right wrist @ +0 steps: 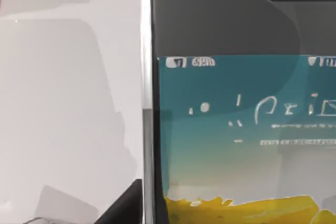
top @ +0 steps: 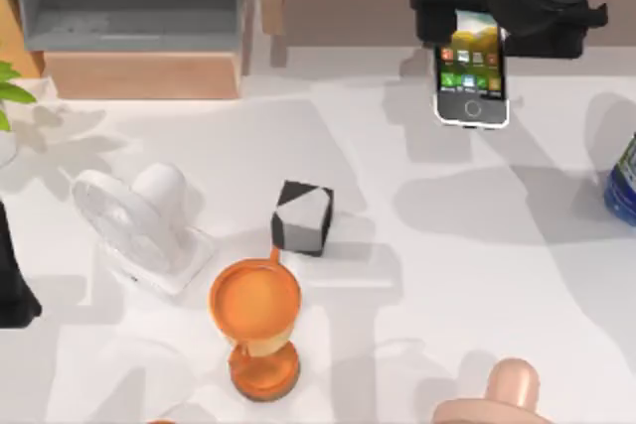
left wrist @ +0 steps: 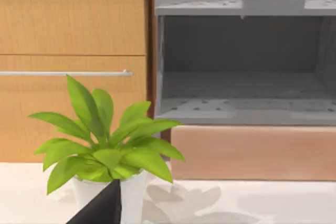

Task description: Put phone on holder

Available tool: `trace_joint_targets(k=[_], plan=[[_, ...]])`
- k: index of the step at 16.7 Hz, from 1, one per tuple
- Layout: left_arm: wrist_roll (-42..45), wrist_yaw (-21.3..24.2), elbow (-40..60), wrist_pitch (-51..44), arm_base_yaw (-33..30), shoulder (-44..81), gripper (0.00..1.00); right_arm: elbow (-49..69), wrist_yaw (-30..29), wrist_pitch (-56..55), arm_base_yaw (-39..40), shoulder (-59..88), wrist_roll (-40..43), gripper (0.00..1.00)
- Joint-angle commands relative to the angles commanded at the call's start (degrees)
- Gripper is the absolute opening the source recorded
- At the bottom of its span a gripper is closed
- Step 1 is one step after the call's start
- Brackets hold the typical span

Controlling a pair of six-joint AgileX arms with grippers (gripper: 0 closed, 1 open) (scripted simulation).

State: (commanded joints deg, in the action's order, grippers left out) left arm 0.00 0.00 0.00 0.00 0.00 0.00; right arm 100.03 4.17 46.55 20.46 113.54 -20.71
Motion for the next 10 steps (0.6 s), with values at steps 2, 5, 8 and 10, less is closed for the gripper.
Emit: trace_joint_targets(k=[2, 5, 8, 10], plan=[[0.0, 0.0, 0.0, 0.0, 0.0, 0.0, 1.0, 0.35, 2.62, -4.03, -4.93, -3.79, 4.74, 0.0], [0.0, 0.0, 0.0, 0.0, 0.0, 0.0, 1.0, -0.91, 7.12, -10.37, -14.24, -8.41, 12.86, 0.0], [0.0, 0.0, 0.0, 0.0, 0.0, 0.0, 1.0, -4.5, 12.37, -16.43, -24.88, -11.85, 21.68, 0.0], [0.0, 0.0, 0.0, 0.0, 0.0, 0.0, 1.0, -8.06, 16.29, -20.07, -32.24, -13.66, 27.65, 0.0]])
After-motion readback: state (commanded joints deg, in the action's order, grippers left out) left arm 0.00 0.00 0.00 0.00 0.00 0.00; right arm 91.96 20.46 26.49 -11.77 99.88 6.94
